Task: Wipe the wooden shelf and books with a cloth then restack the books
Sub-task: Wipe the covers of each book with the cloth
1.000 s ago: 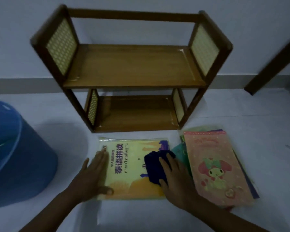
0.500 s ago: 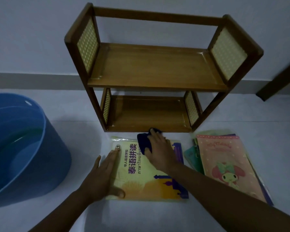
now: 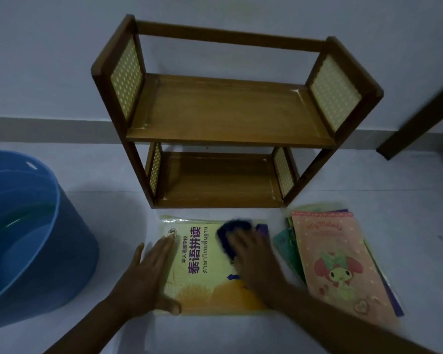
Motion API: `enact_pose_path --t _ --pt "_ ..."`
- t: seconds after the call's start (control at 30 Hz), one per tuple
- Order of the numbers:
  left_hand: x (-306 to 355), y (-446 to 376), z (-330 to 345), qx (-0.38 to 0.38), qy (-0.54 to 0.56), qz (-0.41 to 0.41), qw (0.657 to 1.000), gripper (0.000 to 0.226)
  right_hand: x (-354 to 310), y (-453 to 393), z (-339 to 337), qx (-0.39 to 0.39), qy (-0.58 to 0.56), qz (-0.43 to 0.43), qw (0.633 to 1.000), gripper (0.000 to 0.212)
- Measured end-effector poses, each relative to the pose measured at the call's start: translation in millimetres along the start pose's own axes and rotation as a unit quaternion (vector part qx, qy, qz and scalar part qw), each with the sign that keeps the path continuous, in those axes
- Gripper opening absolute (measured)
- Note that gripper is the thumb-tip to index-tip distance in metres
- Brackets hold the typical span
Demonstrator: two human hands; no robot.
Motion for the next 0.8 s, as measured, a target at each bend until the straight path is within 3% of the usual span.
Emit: enact_pose_path --t 0.1,0.17,0.3,0.37,0.5,0.57,0.7,0.8 --pt "-5 -1 3 -0.005 -0.042 0.013 0.999 0.146 -35 64 22 -0.049 0.013 -0.228 0.972 0.041" --pt "-4 -4 2 -0.024 -0.043 0.006 0.999 0.145 -26 71 15 -0.053 0.005 -0.246 0.968 0.047" --pt "6 -5 -9 -0.087 -0.108 -0.015 0.990 0.139 44 56 -2 -0.009 -0.063 -0.011 0.998 0.062" --pt "22 -8 -9 -0.091 -0.116 -0.019 0.989 0.129 81 54 -8 -0.056 -0.103 0.124 0.985 0.063" --pt "66 -22 17 -0.122 -0.144 0.036 0.981 0.123 94 56 -17 -0.128 -0.143 0.156 0.969 0.061" --pt "71 -28 24 -0.142 -0.173 0.036 0.974 0.115 89 59 -14 -0.134 -0.217 0.161 0.953 0.060" --pt "67 -27 21 -0.106 -0.216 0.095 0.966 0.089 93 57 -26 -0.125 -0.381 0.245 0.883 0.041" --pt "70 -27 14 -0.088 -0.275 0.165 0.943 0.060 99 56 -38 -0.095 -0.503 0.357 0.781 0.035"
Point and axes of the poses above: each hand's wrist, its own y-axis away from the middle knuckle, its own z-axis out of the palm, x = y × z, the point moved 2 cm from there along -y, towards the middle knuckle, and after that the axes turned 10 degrees about z, right-handed, at the moved point
